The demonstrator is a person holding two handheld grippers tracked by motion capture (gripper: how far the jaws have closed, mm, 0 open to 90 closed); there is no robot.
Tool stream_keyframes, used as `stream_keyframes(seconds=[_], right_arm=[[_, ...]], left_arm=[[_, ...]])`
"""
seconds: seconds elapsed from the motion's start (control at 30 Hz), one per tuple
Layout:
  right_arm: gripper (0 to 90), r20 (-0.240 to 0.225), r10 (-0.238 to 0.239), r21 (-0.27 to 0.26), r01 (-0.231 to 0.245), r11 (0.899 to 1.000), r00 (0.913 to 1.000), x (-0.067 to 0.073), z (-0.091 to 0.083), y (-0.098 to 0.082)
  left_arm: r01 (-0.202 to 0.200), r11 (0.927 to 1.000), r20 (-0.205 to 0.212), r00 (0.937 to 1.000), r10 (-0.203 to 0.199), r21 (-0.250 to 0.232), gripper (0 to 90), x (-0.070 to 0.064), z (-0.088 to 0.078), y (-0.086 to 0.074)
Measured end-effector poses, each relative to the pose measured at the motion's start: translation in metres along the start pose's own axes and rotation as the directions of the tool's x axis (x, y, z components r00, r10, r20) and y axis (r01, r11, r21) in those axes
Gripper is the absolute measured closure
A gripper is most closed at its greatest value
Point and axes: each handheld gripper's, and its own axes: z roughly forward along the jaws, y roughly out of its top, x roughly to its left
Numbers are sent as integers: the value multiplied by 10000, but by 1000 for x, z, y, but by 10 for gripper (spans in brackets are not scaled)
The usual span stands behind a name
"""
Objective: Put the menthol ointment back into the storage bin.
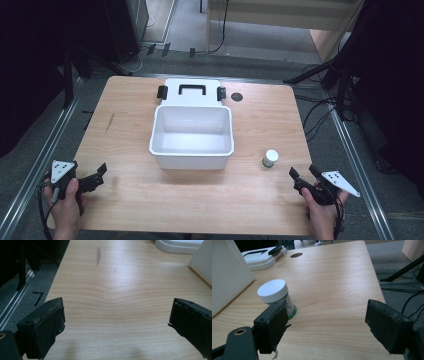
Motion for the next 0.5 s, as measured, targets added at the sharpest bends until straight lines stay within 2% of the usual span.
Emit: stream_keyframes(seconds=[0.1, 0.2, 0.37, 0.43, 0.5], right_arm=[[187, 49, -54, 78, 53, 10000, 10000, 1, 1, 0], [195, 232, -254, 102, 251, 9996, 9994, 3, 1, 0], [205, 375, -386, 426, 370, 9984, 9986, 6, 1, 2], [207, 217, -476, 779, 458, 9959, 9986, 8, 2, 4], [193, -211, -641, 1369, 664, 9884, 9977, 12, 5, 7]], left_arm=[[-48, 10000, -77, 10000, 48, 43, 5, -1, 1, 0], [72, 9999, 131, 9999, -73, 99, 6, -1, 1, 0], [-19, 9999, 110, 9999, 18, 112, 5, -1, 1, 0], [-99, 9999, 71, 9999, 99, 103, 5, -3, 1, 0], [-189, 9998, 77, 9998, 188, 119, 6, -3, 2, 0]])
